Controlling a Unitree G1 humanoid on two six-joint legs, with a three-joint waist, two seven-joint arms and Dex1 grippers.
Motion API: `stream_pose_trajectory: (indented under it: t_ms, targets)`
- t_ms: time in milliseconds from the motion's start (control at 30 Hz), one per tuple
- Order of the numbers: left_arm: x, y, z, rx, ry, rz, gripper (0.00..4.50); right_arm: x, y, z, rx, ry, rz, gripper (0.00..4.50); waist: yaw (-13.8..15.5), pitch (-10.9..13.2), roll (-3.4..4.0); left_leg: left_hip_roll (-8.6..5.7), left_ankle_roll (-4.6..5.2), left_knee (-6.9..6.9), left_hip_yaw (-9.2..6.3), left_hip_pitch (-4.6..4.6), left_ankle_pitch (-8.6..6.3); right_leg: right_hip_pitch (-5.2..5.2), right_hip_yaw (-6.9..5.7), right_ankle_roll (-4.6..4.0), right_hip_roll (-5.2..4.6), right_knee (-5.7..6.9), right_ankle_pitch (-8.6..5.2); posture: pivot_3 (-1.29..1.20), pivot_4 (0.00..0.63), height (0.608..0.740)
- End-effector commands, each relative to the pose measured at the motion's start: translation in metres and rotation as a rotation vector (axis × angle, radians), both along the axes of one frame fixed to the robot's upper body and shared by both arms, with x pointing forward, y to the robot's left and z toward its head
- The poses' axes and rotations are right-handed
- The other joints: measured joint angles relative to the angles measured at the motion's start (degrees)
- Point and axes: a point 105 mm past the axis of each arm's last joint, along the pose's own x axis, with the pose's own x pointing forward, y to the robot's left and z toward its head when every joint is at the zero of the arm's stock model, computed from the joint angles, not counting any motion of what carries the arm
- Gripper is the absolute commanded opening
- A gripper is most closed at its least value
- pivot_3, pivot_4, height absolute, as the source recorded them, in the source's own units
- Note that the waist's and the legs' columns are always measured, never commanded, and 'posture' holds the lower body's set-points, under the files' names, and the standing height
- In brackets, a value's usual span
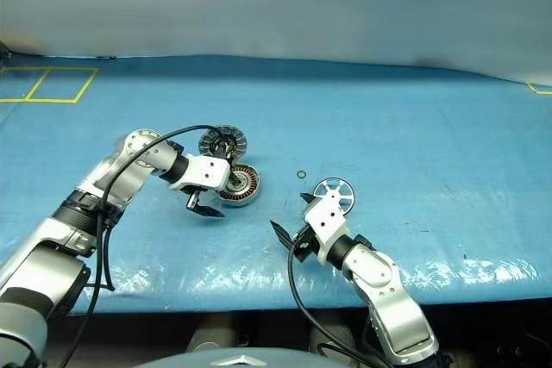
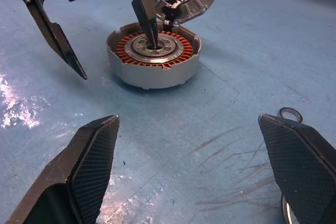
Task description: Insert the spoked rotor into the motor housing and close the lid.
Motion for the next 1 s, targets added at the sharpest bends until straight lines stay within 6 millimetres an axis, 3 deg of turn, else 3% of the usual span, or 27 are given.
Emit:
stream_pose_trajectory:
  t_ms: [33,267,367,533,567,733,833,1000]
  targets:
    - [0.005,0.005,-0.008,0.074,-0.05,-0.002,4.5,0.001,0.0,0.005,0.01,-0.019,-0.007,4.48,0.0,0.0,-0.01,0.0,0.0,0.01,0.0,0.01,0.0,0.02,0.0,0.01,0.0,0.0,0.0,0.0,0.15,0.74]
    - [0.013,0.002,-0.015,0.058,-0.066,0.038,4.5,0.002,-0.002,0.0,0.012,-0.006,-0.031,4.48,0.0,0.0,-0.03,0.01,0.0,0.15,0.01,0.24,0.02,0.19,0.04,0.15,0.0,0.16,-0.07,0.0,0.15,0.74]
    - [0.007,0.005,-0.019,0.075,-0.044,0.004,3.93,0.002,-0.001,-0.002,0.009,-0.004,-0.031,4.5,-0.1,-0.1,-0.04,0.02,0.01,0.23,0.05,0.28,0.05,0.19,0.1,0.14,0.0,0.24,-0.04,0.0,0.15,0.74]
    - [0.005,0.006,-0.021,0.085,-0.045,-0.014,2.32,0.002,0.0,-0.002,0.008,-0.005,-0.03,4.5,-0.2,-0.1,-0.02,0.02,0.01,0.17,0.07,0.33,0.05,0.08,0.37,0.13,0.04,0.35,-0.03,0.0,0.15,0.74]
    - [0.003,0.007,-0.022,0.092,-0.041,-0.031,2.21,0.002,0.0,-0.002,0.006,-0.006,-0.03,4.5,-0.2,-0.1,-0.04,0.0,0.02,0.16,0.09,0.34,0.05,0.08,0.37,0.13,0.04,0.35,-0.03,0.0,0.15,0.74]
    - [0.0,0.004,-0.02,0.082,-0.092,-0.113,2.21,0.004,0.0,0.003,0.026,-0.014,-0.031,4.5,-0.3,-0.2,-0.05,0.01,0.02,0.15,0.2,0.32,0.05,-0.09,0.48,0.08,0.05,0.54,-0.06,0.0,0.15,0.74]
    - [-0.011,0.002,-0.016,0.094,-0.16,-0.269,2.21,0.005,-0.002,0.004,0.026,-0.015,-0.034,4.5,-0.3,-0.2,-0.06,0.02,0.02,0.14,0.22,0.27,0.05,-0.29,0.6,0.04,0.05,0.7,-0.06,0.0,0.15,0.74]
    - [-0.031,-0.016,-0.009,0.045,-0.193,-0.382,2.21,-0.003,-0.001,-0.002,0.02,0.025,0.0,4.5,0.0,-0.2,-0.08,0.01,0.02,0.13,0.38,0.16,0.05,-0.4,0.63,-0.18,0.03,0.71,0.06,0.0,0.15,0.74]
